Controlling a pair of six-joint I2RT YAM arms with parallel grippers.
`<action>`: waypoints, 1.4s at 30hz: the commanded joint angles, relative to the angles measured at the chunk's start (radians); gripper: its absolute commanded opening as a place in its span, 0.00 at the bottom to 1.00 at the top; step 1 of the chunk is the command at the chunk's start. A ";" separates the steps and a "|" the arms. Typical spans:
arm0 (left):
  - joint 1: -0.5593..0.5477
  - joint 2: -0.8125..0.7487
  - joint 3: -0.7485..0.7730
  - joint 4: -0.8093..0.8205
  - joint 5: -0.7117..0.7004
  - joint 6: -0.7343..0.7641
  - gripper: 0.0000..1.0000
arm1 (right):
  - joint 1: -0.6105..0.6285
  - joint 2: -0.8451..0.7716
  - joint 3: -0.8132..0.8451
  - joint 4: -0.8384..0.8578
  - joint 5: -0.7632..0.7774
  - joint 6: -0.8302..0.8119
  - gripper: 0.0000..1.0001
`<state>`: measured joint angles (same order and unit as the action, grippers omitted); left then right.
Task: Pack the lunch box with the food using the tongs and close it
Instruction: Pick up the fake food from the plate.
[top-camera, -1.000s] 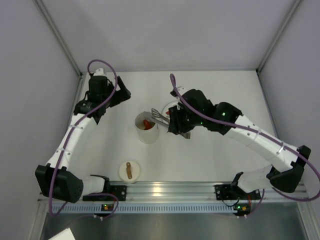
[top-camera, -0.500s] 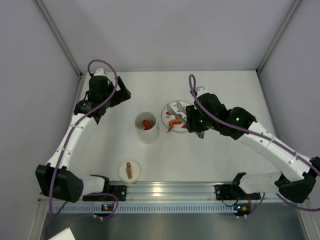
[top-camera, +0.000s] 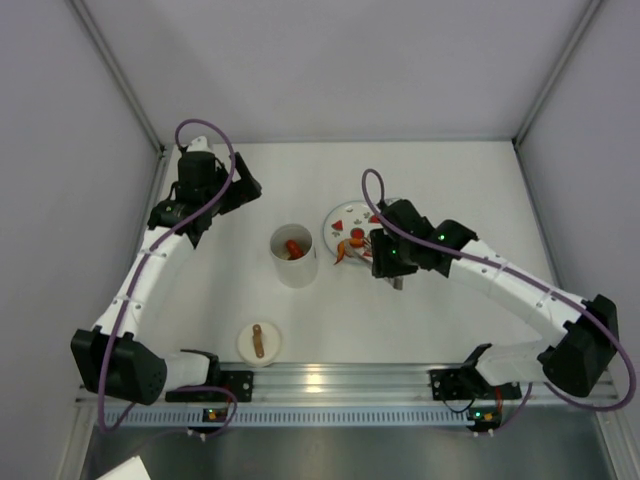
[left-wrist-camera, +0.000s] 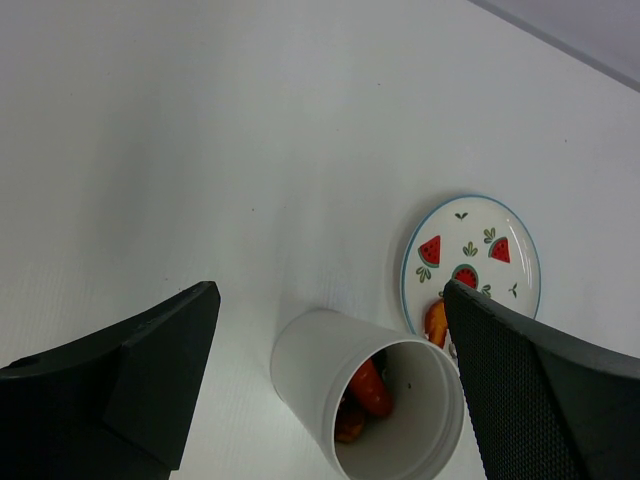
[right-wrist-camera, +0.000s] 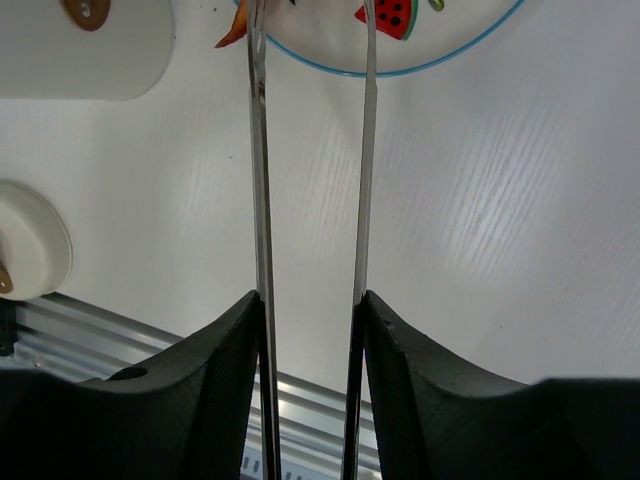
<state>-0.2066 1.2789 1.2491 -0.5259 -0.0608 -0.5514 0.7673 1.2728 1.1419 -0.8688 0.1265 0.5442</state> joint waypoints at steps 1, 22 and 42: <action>-0.004 -0.018 0.016 0.001 -0.010 0.002 0.99 | -0.020 0.031 0.005 0.134 -0.048 0.014 0.43; -0.004 -0.019 0.015 -0.002 -0.014 0.002 0.99 | -0.164 0.169 0.061 0.212 -0.159 -0.039 0.42; -0.004 -0.016 0.013 0.000 -0.014 -0.001 0.99 | -0.161 0.197 0.067 0.180 -0.163 -0.082 0.12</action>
<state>-0.2066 1.2789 1.2488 -0.5266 -0.0681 -0.5514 0.6125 1.4673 1.1622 -0.7231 -0.0441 0.4717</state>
